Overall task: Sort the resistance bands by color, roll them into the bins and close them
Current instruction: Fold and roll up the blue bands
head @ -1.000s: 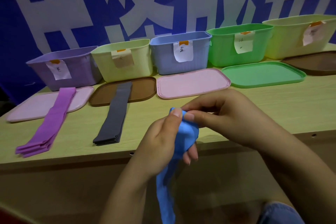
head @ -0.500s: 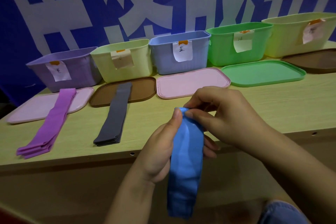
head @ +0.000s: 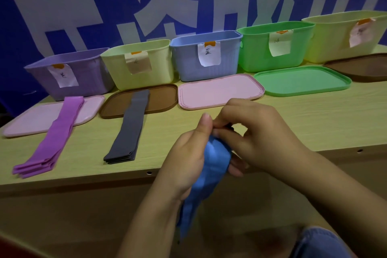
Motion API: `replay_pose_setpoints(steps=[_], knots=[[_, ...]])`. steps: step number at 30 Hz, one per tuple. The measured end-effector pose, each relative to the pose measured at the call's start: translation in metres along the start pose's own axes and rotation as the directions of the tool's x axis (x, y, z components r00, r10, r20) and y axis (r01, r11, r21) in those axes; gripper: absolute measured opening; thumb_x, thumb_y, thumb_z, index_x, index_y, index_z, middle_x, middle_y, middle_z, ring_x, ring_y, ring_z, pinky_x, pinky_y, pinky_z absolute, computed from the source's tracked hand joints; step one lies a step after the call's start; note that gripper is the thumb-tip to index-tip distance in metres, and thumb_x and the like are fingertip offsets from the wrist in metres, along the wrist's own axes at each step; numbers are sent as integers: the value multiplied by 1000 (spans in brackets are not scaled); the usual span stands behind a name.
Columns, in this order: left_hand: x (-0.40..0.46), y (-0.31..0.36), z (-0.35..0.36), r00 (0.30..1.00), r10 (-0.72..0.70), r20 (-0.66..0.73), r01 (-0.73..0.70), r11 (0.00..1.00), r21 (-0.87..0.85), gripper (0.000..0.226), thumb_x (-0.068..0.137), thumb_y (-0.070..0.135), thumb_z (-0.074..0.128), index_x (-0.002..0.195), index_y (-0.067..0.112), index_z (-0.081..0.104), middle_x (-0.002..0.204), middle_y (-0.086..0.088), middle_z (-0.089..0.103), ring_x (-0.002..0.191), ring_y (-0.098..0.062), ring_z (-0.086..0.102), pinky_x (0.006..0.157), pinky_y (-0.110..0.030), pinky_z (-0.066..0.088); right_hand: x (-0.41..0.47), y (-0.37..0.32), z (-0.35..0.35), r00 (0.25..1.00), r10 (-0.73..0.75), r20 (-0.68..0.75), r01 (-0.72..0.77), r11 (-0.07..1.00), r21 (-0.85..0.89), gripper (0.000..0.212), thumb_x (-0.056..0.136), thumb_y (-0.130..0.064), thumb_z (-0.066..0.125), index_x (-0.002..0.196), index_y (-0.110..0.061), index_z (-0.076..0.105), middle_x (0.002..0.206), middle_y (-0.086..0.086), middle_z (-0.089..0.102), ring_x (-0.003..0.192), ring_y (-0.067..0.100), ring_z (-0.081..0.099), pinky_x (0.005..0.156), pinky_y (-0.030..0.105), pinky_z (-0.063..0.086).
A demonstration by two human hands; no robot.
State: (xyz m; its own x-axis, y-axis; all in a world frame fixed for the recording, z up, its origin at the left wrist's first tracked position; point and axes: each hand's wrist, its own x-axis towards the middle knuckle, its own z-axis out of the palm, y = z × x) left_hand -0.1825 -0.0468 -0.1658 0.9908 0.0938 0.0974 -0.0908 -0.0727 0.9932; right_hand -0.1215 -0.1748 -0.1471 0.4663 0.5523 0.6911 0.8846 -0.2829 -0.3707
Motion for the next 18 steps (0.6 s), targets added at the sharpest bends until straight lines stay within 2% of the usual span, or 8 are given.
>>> replay_pose_setpoints(steps=[2,4,6,8,10,13,16,18], knots=[[0,0,-4,999,3,37,-2,1000,-30,59,92,56,35,104,8,67,81,-26,70,82,-36,70,90,-50,51,1,4,-4,986,154,59,-165,942,291,9,74,-19,75,72,-14,69,72,-3,64,69,7,60,65,22,50],[0,1,-8,999,13,46,-10,998,-59,54,90,59,42,114,16,66,94,-24,70,94,-39,67,96,-58,45,1,7,-7,948,274,165,-319,779,540,7,70,-25,76,71,-20,70,74,-4,69,67,4,61,61,22,50],[0,1,-9,999,26,41,-23,998,-62,52,85,59,50,118,21,65,109,-16,69,109,-35,62,101,-56,41,0,8,-8,907,322,272,-419,619,664,11,70,-25,69,78,-19,72,77,2,69,57,6,57,50,22,43],[-1,2,-10,998,39,50,-37,999,-40,46,86,54,50,115,21,66,111,-5,70,111,-22,63,101,-46,44,0,6,-8,863,340,373,-504,527,685,28,72,-24,64,96,-12,70,80,6,65,51,7,48,46,22,37],[-4,2,-12,994,40,101,-40,999,-10,38,90,54,48,107,25,65,103,5,72,101,-12,67,89,-30,52,1,4,-10,817,355,455,-577,534,618,39,73,-29,61,109,-14,68,75,3,60,53,9,42,49,24,38],[-8,4,-15,980,95,173,-96,995,-1,31,86,39,42,106,25,61,95,12,74,92,-6,69,72,-14,52,3,-1,-17,793,334,510,-599,579,553,31,81,-27,59,109,-19,70,64,-9,61,55,4,48,54,19,42],[-9,6,-17,974,109,200,-110,994,-8,26,92,36,44,109,26,60,101,10,73,96,-10,69,75,-16,52,6,-3,-22,784,328,527,-611,554,565,26,89,-8,55,110,-16,69,67,-12,67,57,1,58,54,14,45],[-8,5,-19,972,105,212,-108,994,6,25,91,38,46,108,29,62,105,9,72,101,-11,68,80,-19,52,6,-4,-22,798,330,504,-586,619,523,27,90,-6,57,108,-22,70,77,-12,71,66,-1,63,58,16,49]])
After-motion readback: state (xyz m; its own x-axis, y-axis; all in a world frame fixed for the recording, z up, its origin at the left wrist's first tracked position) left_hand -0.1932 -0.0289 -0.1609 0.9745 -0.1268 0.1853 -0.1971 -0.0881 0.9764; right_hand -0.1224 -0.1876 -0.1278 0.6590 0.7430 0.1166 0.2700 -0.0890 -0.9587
